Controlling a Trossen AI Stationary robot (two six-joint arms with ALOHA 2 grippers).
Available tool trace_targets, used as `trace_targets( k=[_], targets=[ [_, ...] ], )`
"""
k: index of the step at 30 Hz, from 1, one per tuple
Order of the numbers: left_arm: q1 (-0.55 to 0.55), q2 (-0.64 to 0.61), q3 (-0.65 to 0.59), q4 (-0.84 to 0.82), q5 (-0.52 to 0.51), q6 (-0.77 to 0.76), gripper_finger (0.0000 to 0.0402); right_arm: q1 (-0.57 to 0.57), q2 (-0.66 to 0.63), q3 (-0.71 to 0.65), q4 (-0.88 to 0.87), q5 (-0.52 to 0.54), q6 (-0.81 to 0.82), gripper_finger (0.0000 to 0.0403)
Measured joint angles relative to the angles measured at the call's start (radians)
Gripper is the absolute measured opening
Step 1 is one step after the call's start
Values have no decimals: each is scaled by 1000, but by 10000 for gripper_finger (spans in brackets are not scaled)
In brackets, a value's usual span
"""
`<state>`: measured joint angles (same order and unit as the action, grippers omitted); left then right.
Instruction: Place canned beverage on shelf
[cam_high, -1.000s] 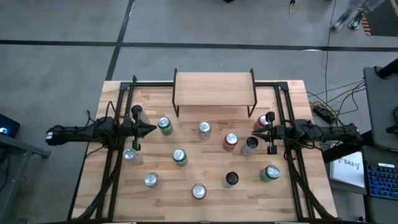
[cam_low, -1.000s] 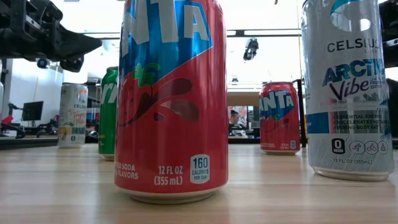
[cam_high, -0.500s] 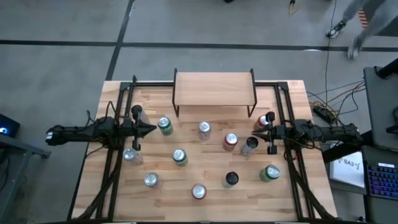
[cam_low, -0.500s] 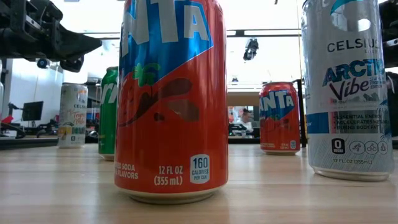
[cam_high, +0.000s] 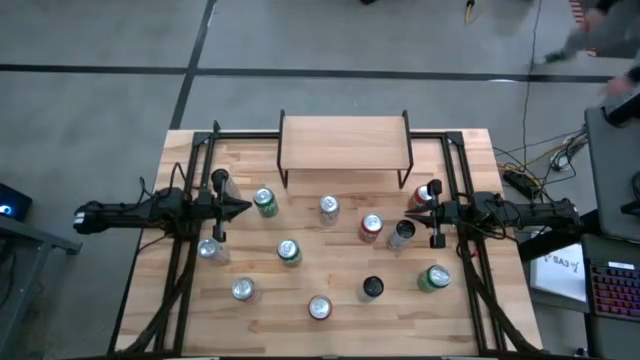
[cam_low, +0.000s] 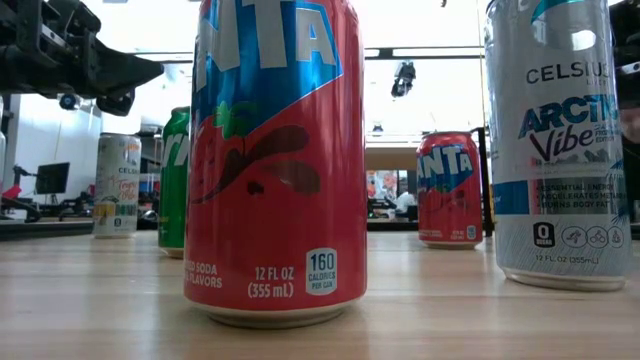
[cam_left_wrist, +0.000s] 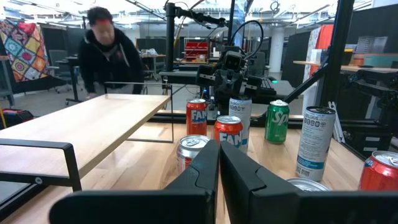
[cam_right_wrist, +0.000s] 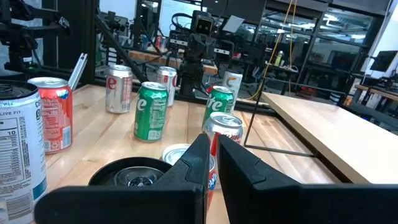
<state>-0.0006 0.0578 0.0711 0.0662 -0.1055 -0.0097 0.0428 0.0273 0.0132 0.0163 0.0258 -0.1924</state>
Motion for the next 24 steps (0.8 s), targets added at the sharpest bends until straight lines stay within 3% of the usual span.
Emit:
trace_targets(
  k=[24],
  targets=[
    [0, 0, 0, 53, 0, -45, 0, 0, 0, 0, 0, 0, -1, 22]
  ],
)
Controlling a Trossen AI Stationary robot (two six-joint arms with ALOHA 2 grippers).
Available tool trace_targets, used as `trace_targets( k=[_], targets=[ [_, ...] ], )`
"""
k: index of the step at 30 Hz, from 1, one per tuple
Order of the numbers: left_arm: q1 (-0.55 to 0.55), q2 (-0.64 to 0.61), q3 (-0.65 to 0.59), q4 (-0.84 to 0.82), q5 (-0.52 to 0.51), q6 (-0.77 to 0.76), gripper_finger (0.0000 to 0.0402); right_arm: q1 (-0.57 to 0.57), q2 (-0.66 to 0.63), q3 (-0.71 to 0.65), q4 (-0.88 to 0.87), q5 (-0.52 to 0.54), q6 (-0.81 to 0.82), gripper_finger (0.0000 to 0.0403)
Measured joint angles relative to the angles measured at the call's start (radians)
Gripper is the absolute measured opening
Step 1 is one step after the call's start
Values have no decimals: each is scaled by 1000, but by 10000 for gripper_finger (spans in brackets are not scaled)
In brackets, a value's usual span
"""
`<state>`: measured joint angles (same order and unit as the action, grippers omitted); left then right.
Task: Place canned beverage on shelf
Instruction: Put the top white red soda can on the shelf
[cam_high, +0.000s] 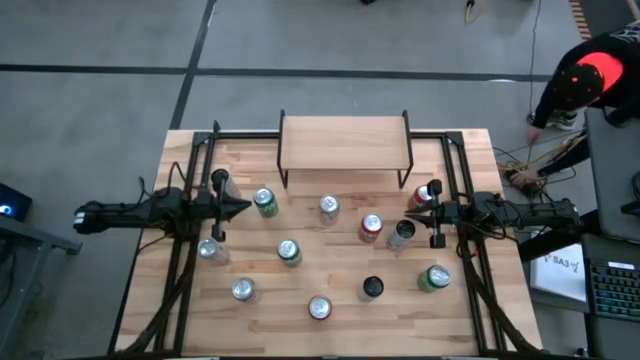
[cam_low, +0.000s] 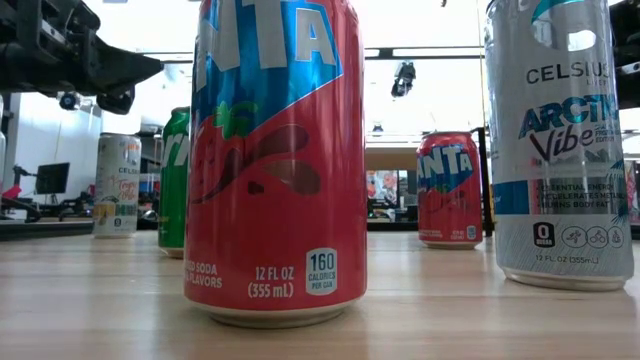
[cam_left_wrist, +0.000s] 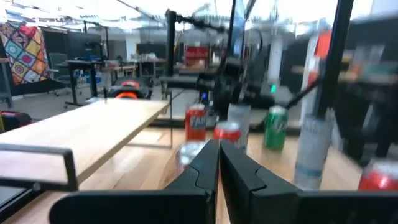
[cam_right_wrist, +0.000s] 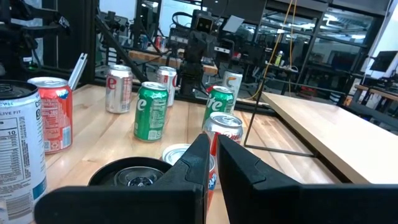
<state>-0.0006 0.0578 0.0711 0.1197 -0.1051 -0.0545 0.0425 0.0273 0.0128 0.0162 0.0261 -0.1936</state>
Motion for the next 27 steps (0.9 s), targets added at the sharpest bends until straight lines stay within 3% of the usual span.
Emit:
trace_targets(
  k=[6, 8, 13, 17, 20, 27],
  targets=[
    [0, 0, 1, 200, 0, -312, 0, 0, 0, 0, 10, 2, -4, 22],
    [0, 0, 1, 272, -10, -319, 0, 0, 0, 0, 43, 2, 35, 22],
    [0, 0, 1, 439, -24, -347, 0, 0, 0, 0, 188, 3, 386, 22],
    [0, 0, 1, 512, -26, -350, 0, 1, 0, 0, 296, 1, 525, 22],
    [1, 0, 1, 593, -29, -296, 0, 1, 0, 0, 369, 1, 564, 22],
    [1, 34, 1, 601, -38, -254, 0, 0, 0, 0, 409, 0, 568, 22]
  ],
)
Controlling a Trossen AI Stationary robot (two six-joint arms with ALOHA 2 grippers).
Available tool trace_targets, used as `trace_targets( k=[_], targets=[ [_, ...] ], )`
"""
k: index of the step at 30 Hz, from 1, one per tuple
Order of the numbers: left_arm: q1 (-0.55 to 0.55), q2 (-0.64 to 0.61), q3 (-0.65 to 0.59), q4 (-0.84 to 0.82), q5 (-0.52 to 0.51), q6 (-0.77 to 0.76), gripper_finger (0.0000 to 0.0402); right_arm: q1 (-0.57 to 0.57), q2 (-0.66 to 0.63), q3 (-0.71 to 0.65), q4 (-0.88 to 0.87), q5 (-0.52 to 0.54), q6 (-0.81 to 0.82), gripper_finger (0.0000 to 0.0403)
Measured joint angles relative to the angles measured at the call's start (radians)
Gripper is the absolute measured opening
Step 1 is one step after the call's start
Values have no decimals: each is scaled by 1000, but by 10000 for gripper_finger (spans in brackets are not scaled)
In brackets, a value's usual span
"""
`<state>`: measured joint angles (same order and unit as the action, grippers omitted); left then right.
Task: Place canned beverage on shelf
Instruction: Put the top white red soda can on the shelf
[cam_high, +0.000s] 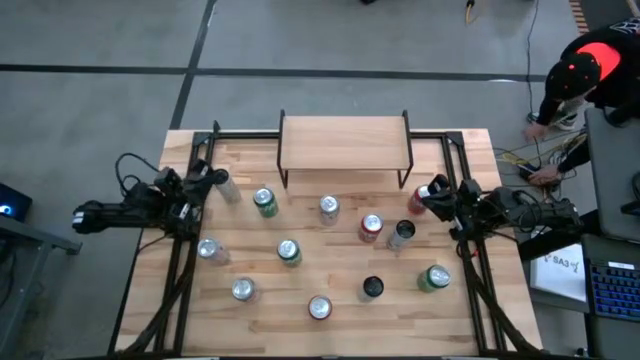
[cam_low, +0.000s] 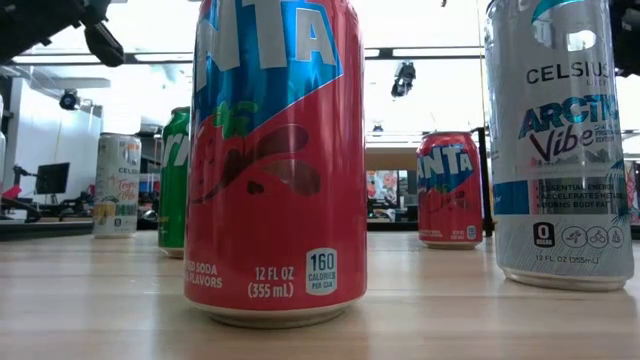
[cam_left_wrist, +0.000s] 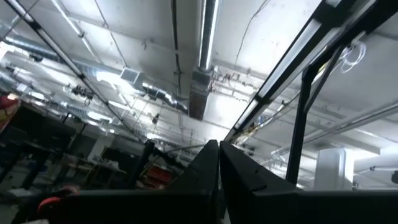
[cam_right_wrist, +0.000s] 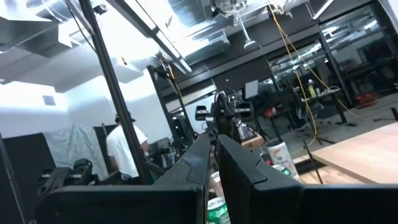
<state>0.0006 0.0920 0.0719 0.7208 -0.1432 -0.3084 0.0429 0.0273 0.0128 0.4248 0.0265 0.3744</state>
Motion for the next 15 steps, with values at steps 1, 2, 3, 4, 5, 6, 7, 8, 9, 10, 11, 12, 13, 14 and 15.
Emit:
trace_targets(
  k=[1, 2, 3, 4, 5, 6, 7, 8, 9, 10, 11, 12, 13, 14, 15],
  targets=[
    [0, 17, 0, 3, 0, -2, 0, 0, 0, 0, 0, 0, 0, 22],
    [0, 38, 0, 13, 0, -12, 0, 0, 0, 0, 0, 0, 0, 22],
    [0, 63, 0, 32, 0, -30, 0, 0, 0, 0, 0, 0, 0, 22],
    [0, 92, 0, 53, -1, -48, 0, 0, 0, 0, 0, 0, 0, 22],
    [0, 124, 0, 77, -2, -66, 0, 0, 0, 0, 0, 0, 0, 22],
    [0, 156, 0, 103, -3, -84, 0, 0, 0, 0, 0, 0, 0, 22],
    [0, 189, 1, 123, -3, -101, 0, 0, 0, 0, 0, 0, -3, 22],
    [0, 222, 10, 129, -4, -117, 0, 0, 0, 0, 8, 5, -20, 22],
    [0, 257, 22, 133, -5, -131, 0, 0, 0, 0, 22, 17, -38, 22],
    [0, 290, 37, 132, -5, -144, 0, 0, 0, 0, 32, 28, -55, 22],
    [0, 325, 55, 132, -4, -151, 0, 0, 0, 0, 34, 29, -69, 22],
    [-1, 359, 75, 132, 2, -153, 0, 0, 0, 0, 33, 29, -80, 22],
    [-2, 394, 97, 130, 15, -151, 0, 0, 0, 0, 31, 29, -85, 22],
    [-2, 427, 119, 126, 35, -144, 0, 0, 0, 0, 30, 29, -86, 22],
    [-2, 457, 146, 116, 55, -139, 0, 0, 0, 0, 31, 30, -86, 22]
  ],
)
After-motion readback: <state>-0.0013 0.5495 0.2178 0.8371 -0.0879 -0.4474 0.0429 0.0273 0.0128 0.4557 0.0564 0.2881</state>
